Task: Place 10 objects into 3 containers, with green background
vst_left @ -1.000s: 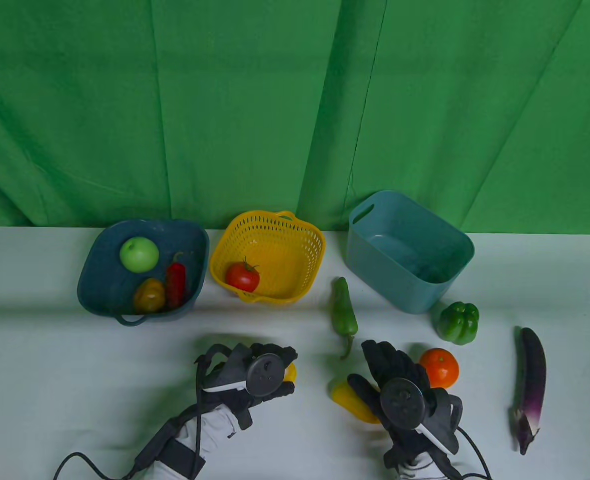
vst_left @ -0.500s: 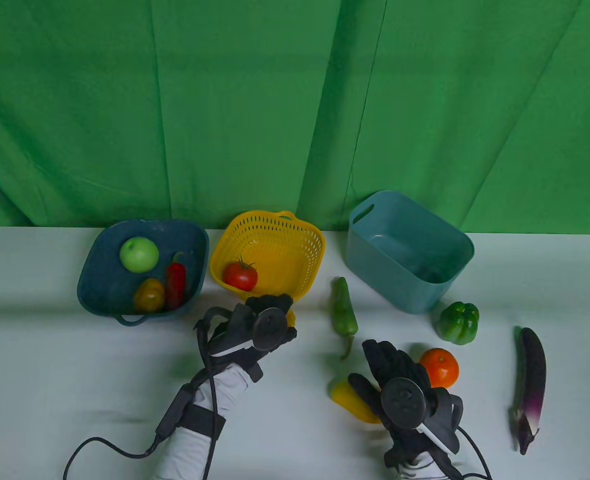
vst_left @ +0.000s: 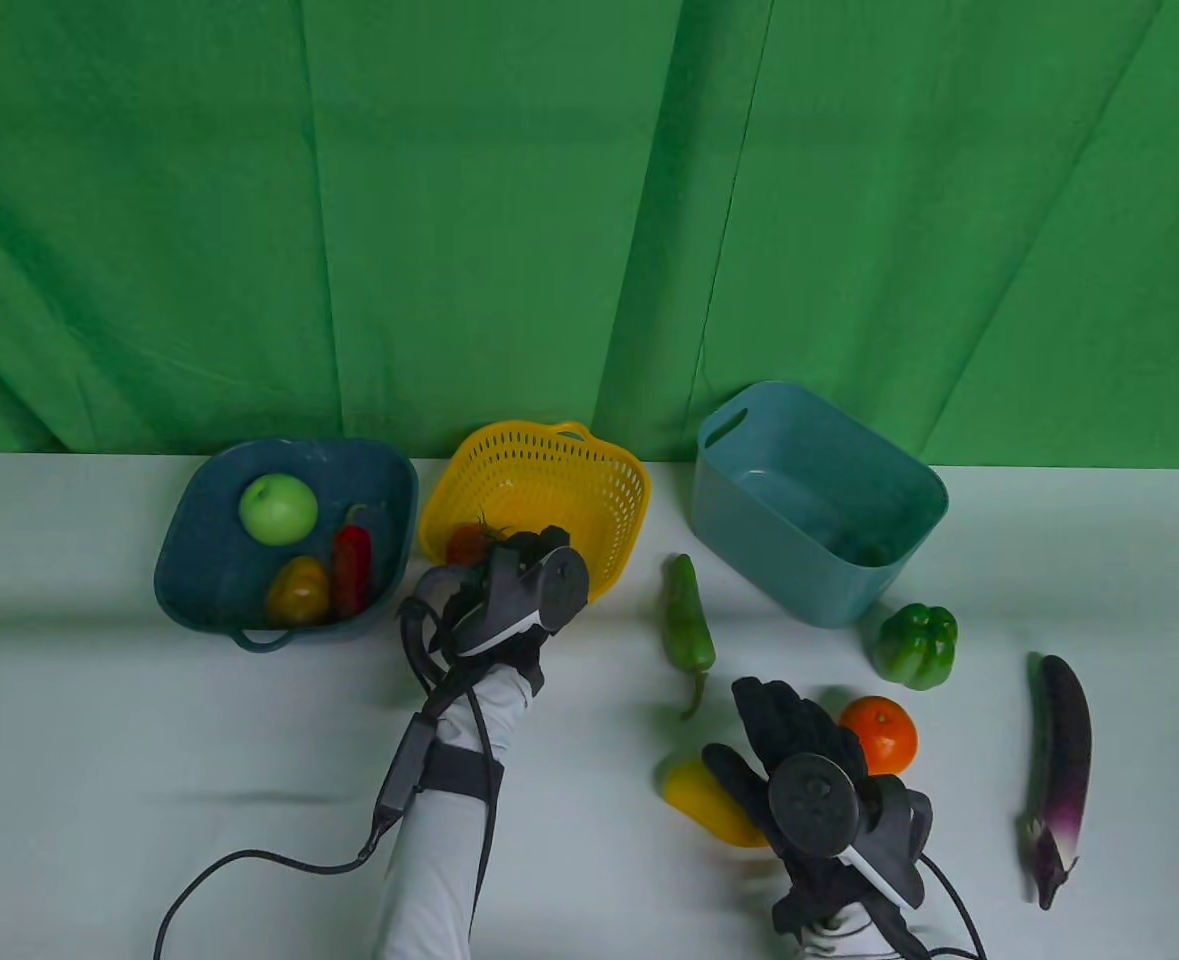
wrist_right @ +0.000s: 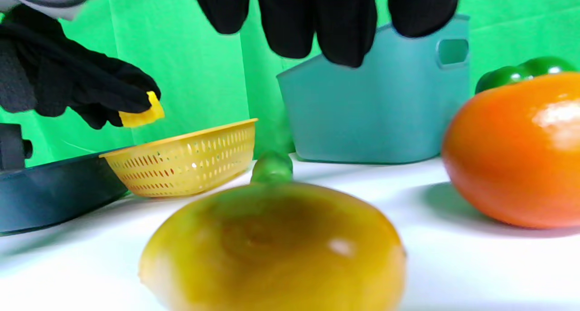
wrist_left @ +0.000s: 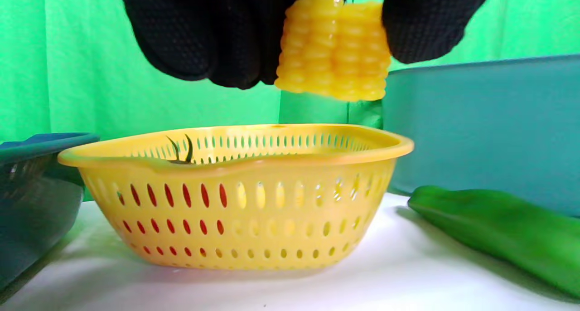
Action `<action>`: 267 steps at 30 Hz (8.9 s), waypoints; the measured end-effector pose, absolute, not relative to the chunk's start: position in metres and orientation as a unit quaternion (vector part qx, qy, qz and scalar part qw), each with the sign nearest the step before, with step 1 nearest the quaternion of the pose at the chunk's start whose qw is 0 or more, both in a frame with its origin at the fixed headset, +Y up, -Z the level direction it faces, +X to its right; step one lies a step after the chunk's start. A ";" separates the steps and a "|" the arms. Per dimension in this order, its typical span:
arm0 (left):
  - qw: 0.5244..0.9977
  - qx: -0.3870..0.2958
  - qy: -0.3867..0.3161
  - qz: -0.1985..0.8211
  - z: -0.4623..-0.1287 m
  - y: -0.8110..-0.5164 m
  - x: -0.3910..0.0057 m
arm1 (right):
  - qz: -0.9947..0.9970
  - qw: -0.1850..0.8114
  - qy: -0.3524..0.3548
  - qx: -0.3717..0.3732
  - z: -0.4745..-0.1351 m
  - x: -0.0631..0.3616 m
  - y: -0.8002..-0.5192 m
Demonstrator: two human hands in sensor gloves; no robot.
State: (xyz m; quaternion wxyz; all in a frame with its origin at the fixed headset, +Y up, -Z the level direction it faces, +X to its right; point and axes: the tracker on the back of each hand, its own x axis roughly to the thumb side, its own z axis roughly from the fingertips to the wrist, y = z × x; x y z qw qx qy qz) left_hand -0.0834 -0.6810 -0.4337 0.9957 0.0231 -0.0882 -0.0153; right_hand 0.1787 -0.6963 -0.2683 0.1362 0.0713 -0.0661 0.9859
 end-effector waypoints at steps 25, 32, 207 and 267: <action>0.996 0.021 -0.087 0.012 -0.433 -0.672 -0.091 | 0.986 0.138 -0.059 0.070 -0.269 0.180 -0.697; 0.992 0.038 -0.118 0.038 -0.408 -0.656 -0.105 | 0.986 0.137 -0.054 0.076 -0.269 0.176 -0.698; 0.965 0.152 -0.137 0.166 -0.248 -0.689 -0.257 | 0.991 0.089 -0.080 0.063 -0.428 0.046 -0.669; 0.969 0.141 -0.126 0.161 -0.248 -0.687 -0.259 | 0.992 0.053 0.087 -0.077 -0.448 0.109 -0.739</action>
